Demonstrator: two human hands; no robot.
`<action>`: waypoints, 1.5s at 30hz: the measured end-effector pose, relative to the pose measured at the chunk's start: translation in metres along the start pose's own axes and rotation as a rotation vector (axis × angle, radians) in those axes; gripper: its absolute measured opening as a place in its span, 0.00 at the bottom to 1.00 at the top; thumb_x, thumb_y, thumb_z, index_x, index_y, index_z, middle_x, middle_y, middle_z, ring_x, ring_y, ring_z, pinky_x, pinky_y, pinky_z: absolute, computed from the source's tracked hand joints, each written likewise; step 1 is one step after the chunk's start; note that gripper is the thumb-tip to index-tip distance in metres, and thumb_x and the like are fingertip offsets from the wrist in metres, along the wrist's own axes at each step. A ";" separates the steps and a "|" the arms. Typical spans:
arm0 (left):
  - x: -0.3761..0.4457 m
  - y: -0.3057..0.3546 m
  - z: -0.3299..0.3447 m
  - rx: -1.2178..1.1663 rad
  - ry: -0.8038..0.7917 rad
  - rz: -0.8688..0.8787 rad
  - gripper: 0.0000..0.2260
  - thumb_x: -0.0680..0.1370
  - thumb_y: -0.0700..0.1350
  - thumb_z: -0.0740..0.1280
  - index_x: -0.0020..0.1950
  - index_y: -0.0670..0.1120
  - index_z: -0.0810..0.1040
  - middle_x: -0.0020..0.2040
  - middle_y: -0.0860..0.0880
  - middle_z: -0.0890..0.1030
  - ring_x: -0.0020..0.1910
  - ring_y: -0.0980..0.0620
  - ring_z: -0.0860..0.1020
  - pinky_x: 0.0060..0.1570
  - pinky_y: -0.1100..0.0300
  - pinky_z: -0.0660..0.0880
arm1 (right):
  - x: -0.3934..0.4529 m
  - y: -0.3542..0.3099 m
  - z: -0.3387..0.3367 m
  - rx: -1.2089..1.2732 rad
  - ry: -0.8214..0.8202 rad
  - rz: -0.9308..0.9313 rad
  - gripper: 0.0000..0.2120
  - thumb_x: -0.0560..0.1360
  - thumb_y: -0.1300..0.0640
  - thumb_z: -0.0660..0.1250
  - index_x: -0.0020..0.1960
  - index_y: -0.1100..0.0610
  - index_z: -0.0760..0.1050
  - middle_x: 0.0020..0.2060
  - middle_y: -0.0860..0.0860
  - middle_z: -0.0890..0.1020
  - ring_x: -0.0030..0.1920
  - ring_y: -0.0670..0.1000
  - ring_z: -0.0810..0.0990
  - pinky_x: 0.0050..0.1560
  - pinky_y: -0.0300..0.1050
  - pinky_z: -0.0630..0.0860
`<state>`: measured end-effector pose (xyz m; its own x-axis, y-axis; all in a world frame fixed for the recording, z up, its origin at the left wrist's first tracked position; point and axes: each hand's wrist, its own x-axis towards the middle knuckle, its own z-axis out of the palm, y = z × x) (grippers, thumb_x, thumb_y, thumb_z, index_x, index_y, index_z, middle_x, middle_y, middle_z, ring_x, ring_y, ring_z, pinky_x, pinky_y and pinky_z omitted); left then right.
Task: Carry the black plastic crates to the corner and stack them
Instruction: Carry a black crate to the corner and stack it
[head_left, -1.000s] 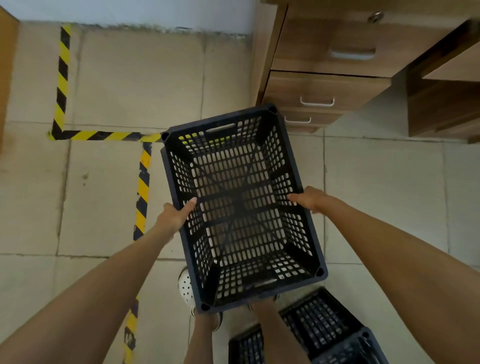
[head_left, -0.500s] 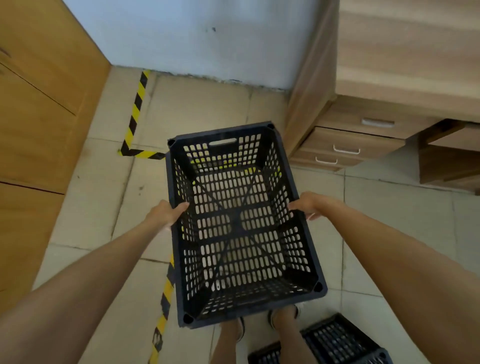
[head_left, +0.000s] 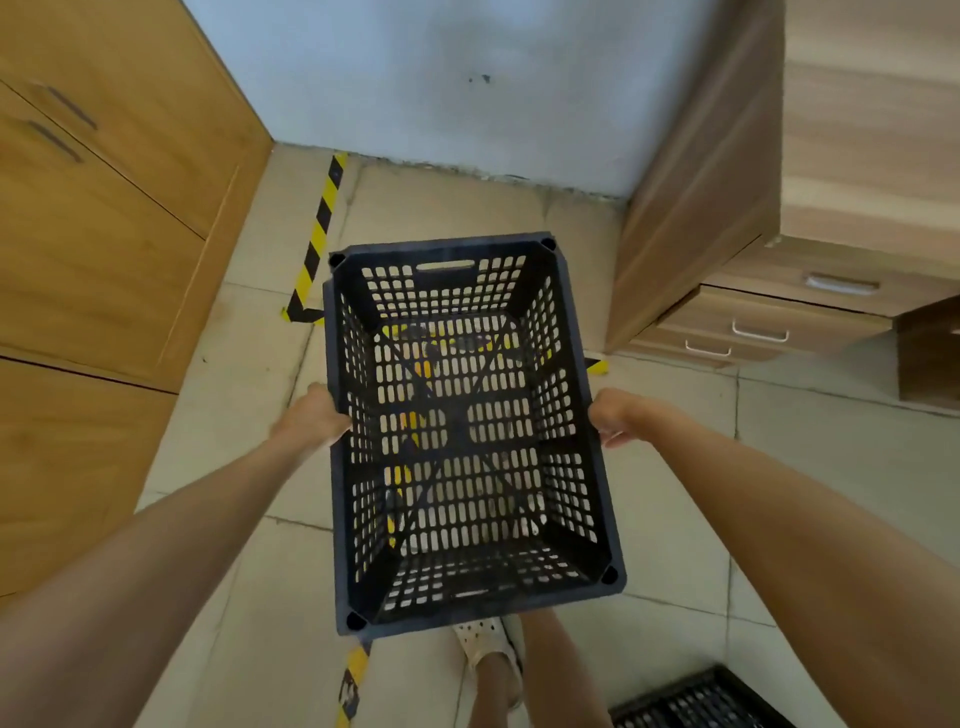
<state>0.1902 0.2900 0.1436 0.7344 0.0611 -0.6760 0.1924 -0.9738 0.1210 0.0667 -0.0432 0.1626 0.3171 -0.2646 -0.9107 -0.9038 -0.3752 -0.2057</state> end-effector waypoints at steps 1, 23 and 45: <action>0.008 0.003 -0.003 0.028 0.014 0.003 0.17 0.77 0.43 0.66 0.63 0.42 0.66 0.56 0.42 0.78 0.55 0.41 0.77 0.56 0.45 0.76 | 0.006 -0.006 -0.001 0.005 0.001 0.003 0.09 0.80 0.62 0.57 0.42 0.59 0.70 0.44 0.56 0.77 0.50 0.54 0.77 0.58 0.48 0.76; 0.195 0.165 -0.145 0.142 0.014 0.042 0.17 0.78 0.47 0.60 0.65 0.44 0.65 0.54 0.44 0.75 0.55 0.42 0.75 0.55 0.49 0.74 | 0.110 -0.171 -0.127 -0.066 -0.004 0.037 0.11 0.82 0.65 0.54 0.42 0.60 0.69 0.36 0.52 0.71 0.49 0.54 0.72 0.41 0.41 0.72; 0.343 0.275 -0.305 0.478 0.091 0.279 0.12 0.79 0.46 0.66 0.59 0.43 0.68 0.47 0.45 0.76 0.50 0.43 0.77 0.47 0.50 0.73 | 0.201 -0.324 -0.214 0.048 0.079 0.069 0.16 0.79 0.64 0.57 0.66 0.67 0.69 0.58 0.62 0.76 0.60 0.60 0.76 0.59 0.52 0.77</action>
<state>0.6936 0.1101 0.1662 0.7722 -0.2151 -0.5979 -0.3182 -0.9453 -0.0710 0.4851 -0.1653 0.1228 0.2732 -0.3580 -0.8929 -0.9365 -0.3112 -0.1618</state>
